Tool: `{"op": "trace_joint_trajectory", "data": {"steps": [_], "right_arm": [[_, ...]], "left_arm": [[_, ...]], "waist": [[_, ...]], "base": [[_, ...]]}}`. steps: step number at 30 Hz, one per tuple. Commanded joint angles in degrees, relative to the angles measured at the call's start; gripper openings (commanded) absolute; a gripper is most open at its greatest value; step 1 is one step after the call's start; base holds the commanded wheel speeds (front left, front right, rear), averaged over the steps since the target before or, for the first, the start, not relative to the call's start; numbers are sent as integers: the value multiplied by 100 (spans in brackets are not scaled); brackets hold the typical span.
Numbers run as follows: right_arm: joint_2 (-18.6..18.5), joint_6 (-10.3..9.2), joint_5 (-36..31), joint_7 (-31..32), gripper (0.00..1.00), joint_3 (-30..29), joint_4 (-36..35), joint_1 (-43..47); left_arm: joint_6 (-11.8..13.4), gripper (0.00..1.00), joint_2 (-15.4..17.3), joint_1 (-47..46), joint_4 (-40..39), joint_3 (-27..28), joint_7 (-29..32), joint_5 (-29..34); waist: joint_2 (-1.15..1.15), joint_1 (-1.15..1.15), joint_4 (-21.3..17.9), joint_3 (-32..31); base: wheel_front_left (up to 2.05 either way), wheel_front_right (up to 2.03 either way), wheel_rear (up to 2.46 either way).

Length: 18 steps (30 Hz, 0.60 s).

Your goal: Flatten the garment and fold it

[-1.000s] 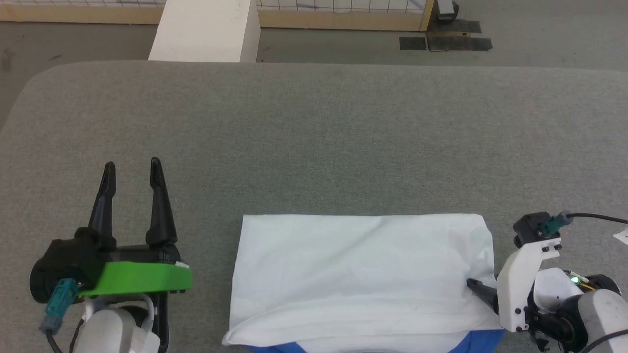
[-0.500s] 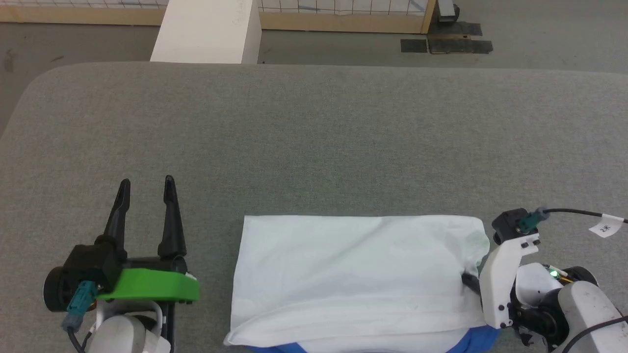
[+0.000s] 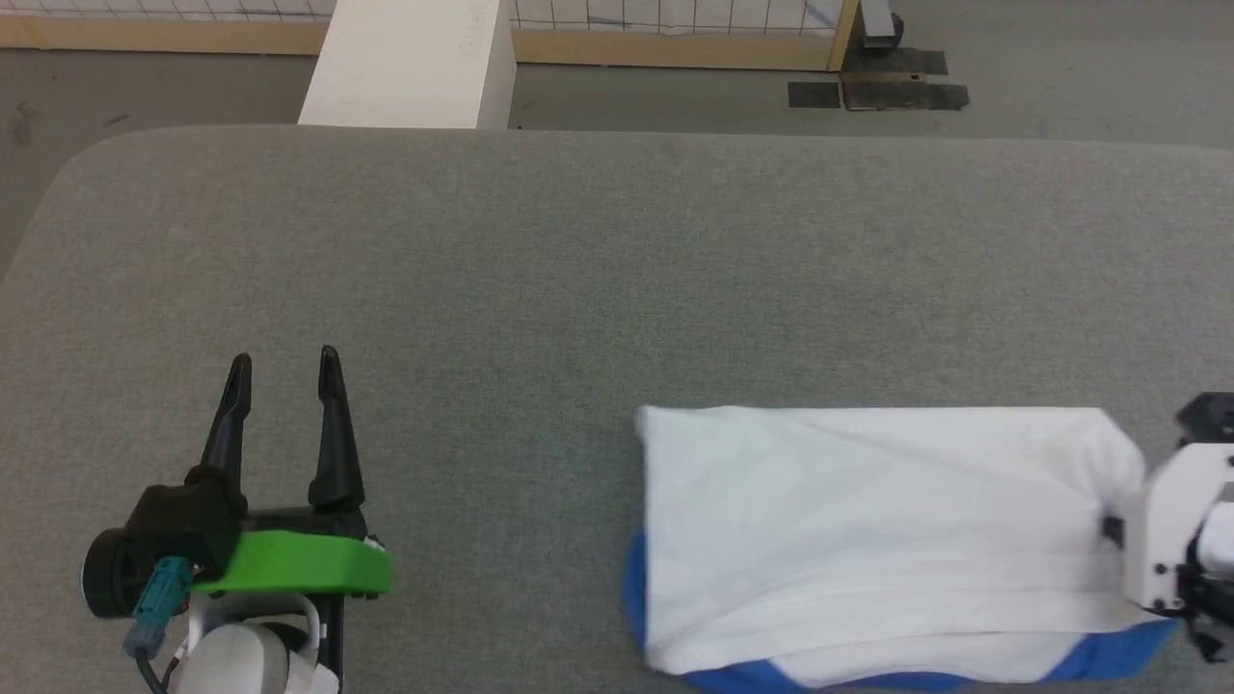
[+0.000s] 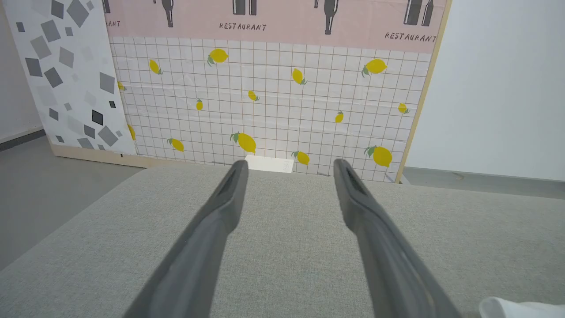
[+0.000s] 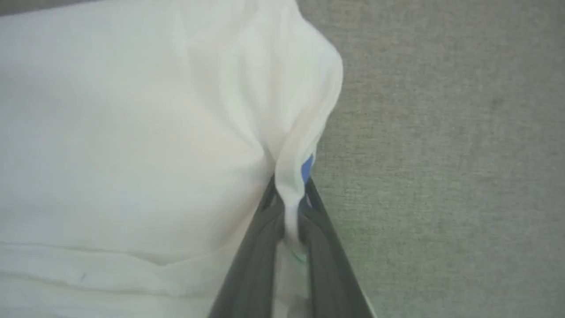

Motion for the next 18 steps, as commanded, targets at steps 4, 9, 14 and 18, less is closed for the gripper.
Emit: {"op": "trace_joint_trajectory", "data": {"steps": [4, 9, 14, 18], "right_arm": [[-40, -13, -378, 172, 0, -285, 58, -45], [-162, -13, -385, 436, 0, 81, -462, -22], [-511, -13, -32, 990, 0, 670, -1691, 176], [-585, -13, 337, 1395, 0, 1056, -2557, 274]], "left_arm": [[-49, 100, -32, 69, 4, 34, -27, 42], [-67, 100, -66, 119, 37, 53, -27, 41], [-85, 100, -74, 179, 9, 96, -27, 34], [-106, 100, -76, 196, -6, 116, -27, 32]], "waist": [[0, 0, -70, -14], [0, 0, -142, -131], [0, 0, -204, -221], [0, 0, -222, -248]], "base": [[0, 0, 0], [0, 0, 0], [0, 0, 0], [0, 0, 0]]}}
